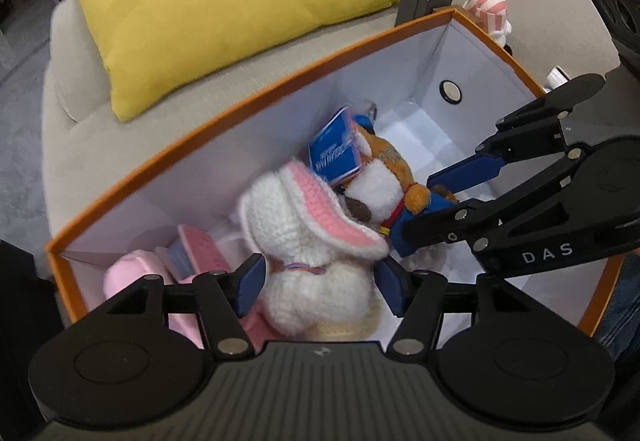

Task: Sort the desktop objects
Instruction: 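Lower both plushes into the orange box and open both tools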

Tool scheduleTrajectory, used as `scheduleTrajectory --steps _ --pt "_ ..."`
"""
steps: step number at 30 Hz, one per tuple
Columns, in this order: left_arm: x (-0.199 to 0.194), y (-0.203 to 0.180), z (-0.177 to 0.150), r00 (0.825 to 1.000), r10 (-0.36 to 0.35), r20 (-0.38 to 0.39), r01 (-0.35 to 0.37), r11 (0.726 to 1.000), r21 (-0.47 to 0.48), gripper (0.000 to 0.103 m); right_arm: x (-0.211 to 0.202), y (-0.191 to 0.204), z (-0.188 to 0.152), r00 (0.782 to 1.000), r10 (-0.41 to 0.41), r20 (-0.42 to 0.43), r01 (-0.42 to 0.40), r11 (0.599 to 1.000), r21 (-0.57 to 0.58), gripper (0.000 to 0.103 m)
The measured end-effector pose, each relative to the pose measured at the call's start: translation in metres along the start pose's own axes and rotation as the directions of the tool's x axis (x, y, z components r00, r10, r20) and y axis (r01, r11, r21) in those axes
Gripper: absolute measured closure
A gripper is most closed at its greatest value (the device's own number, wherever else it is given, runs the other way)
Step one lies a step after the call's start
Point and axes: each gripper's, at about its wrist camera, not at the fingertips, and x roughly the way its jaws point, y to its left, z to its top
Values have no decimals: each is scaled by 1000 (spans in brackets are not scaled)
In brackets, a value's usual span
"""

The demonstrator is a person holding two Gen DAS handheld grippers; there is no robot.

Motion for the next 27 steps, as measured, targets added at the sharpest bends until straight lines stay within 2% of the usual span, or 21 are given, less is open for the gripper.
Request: scheduleTrajectory --steps 3,4,5,6,8,11,16,24,27 --pt "-6 -3 -1 999 42 1 -42 999 1 34 0 3 2 1000 -17 12 18 1000 -25 59" --pt "-8 -4 -1 999 39 -1 -39 999 3 36 -1 3 1 1000 -22 14 22 999 -33 59" --pt "-10 -5 -3 999 37 -3 -37 999 5 45 0 5 2 1000 -22 13 23 999 -37 59" --pt "-10 -7 -4 999 38 -8 -38 999 4 49 2 5 2 1000 -22 11 22 999 -37 59" --pt "-10 -10 -7 999 52 -7 -52 999 0 50 4 3 3 1000 -12 11 12 1000 -23 59" --pt "-15 -13 -11 999 43 10 -43 999 -25 50 11 -2 5 998 63 7 -63 997 41 64" --pt "-15 -13 -19 998 60 17 -59 997 -57 44 16 -8 7 989 147 32 -149 985 91 66" --pt "-1 -13 -17 992 121 45 -117 991 -67 49 25 -2 8 993 115 17 -116 991 73 66" --pt "0 -12 -17 991 124 48 -119 989 -82 49 26 3 8 995 100 15 -101 993 57 66"
